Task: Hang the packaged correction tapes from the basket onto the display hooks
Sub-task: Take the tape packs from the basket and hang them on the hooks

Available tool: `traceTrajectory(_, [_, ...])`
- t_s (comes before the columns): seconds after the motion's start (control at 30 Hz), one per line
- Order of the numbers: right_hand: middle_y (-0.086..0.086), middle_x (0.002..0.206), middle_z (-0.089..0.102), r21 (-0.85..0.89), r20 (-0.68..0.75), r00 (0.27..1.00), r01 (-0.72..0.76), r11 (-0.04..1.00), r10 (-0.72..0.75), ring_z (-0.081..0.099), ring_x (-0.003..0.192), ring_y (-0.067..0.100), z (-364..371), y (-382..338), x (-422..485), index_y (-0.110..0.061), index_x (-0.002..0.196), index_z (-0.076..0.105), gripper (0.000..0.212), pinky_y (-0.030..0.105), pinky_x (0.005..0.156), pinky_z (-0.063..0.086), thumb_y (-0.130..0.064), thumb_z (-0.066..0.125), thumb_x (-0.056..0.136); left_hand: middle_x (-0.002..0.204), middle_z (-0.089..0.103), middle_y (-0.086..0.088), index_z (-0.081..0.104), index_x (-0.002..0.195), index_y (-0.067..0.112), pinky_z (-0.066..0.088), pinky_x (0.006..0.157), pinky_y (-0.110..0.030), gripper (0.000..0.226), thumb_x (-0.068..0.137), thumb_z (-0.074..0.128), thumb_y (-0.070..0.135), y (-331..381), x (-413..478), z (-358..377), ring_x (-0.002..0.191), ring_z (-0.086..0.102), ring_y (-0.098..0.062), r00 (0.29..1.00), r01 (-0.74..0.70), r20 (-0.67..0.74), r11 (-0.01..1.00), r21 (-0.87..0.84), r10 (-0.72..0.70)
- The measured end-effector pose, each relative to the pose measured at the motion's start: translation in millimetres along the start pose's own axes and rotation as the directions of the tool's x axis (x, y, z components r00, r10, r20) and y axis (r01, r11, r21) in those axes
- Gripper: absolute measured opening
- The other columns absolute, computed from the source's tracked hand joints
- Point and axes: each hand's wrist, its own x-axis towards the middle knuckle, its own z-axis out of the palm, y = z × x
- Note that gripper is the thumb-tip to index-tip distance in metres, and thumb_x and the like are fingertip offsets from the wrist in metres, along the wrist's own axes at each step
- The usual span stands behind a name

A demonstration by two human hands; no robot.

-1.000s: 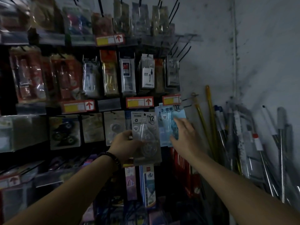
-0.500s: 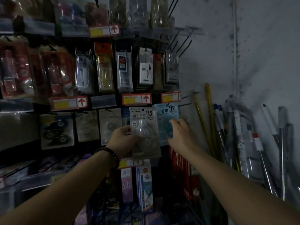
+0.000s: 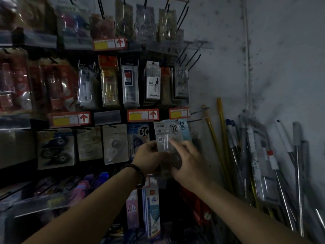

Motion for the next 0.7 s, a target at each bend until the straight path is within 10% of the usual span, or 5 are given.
traceTrajectory(0.4, [-0.009,0.146,0.033,-0.073,-0.106,0.987,-0.128,0.989,0.120,0.051,0.124,0.015,3.5,18.8,6.2,-0.043,0.161,0.018,0.077,0.031,0.077,0.059,-0.055,0.060,0.098,0.105,0.072,0.007,0.068,0.114,0.023,0.048,0.072,-0.012,0.019,0.096,0.073,0.028,-6.5,10.7,-6.7,0.091,0.066,-0.004,0.964,-0.208,0.004,0.748,0.630,0.265])
traceTrajectory(0.7, [-0.004,0.143,0.037,-0.178,-0.005,0.994,-0.107,0.978,0.108,0.052,0.123,0.020,2.7,29.9,27.5,-0.037,0.158,0.018,0.079,0.042,0.081,0.061,-0.053,0.065,0.096,0.101,0.074,0.007,0.070,0.109,0.024,0.062,0.084,-0.029,0.013,0.097,0.072,0.026,-10.6,5.3,-10.2,0.089,0.072,-0.009,0.966,-0.230,0.060,0.725,0.649,0.253])
